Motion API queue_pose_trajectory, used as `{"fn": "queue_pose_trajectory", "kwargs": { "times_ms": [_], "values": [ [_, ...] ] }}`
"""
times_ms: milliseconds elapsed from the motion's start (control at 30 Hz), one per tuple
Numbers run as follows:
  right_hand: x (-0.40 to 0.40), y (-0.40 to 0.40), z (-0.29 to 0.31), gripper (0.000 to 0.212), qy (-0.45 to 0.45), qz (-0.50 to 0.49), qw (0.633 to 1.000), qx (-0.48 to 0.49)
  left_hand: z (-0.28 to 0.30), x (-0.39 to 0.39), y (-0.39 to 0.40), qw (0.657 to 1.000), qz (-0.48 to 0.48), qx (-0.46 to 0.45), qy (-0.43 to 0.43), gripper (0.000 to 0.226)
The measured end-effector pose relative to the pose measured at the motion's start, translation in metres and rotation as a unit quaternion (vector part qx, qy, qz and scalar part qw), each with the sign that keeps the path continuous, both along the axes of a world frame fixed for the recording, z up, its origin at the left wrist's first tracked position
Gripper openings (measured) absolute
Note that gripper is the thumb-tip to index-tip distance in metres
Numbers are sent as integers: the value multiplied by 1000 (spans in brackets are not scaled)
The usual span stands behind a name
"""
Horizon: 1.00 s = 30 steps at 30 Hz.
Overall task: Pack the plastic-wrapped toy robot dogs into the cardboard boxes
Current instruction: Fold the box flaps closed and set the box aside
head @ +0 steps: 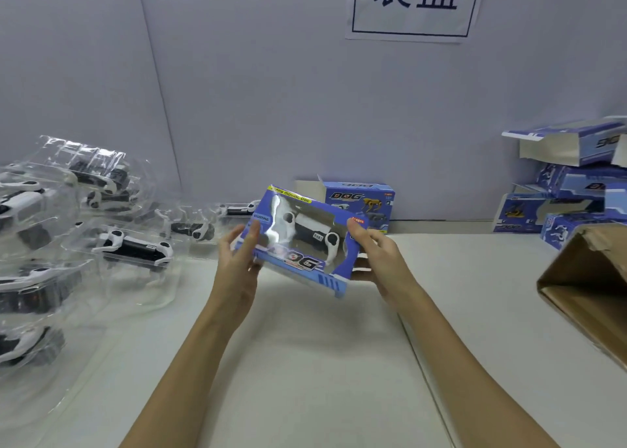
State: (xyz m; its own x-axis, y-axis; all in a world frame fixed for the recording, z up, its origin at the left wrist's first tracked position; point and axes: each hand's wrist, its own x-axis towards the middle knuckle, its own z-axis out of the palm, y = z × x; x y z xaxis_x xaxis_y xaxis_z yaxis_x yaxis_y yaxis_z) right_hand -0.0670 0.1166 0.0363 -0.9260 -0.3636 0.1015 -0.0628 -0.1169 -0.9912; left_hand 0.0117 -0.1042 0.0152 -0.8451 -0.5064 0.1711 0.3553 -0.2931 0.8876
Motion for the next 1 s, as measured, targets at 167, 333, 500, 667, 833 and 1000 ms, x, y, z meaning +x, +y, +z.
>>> {"fn": "queue_pose_trajectory", "kwargs": {
  "times_ms": [167, 333, 500, 667, 833, 1000],
  "values": [
    [3, 14, 1, 66, -25, 116, 987, 104, -10, -2, 3, 999, 4, -45, -16, 57],
    [9, 21, 2, 61, -12, 231, 948, 217, -7, -1, -4, 999, -23, -43, 6, 42],
    [-1, 43, 25, 45, 15, 108, 994, 12, 2, 2, 0, 1000, 25, 6, 5, 76],
    [-19, 82, 46, 38, 31, -113, 946, -302, -5, 3, -7, 998, 18, -11, -54, 67],
    [-37, 123, 42, 66, 97, -321, 845, -416, -5, 2, -4, 996, -11, -40, -84, 66],
    [-54, 114, 31, 67, 84, -332, 912, -225, -7, 0, 3, 993, -24, -55, -98, 69]
  ]
}}
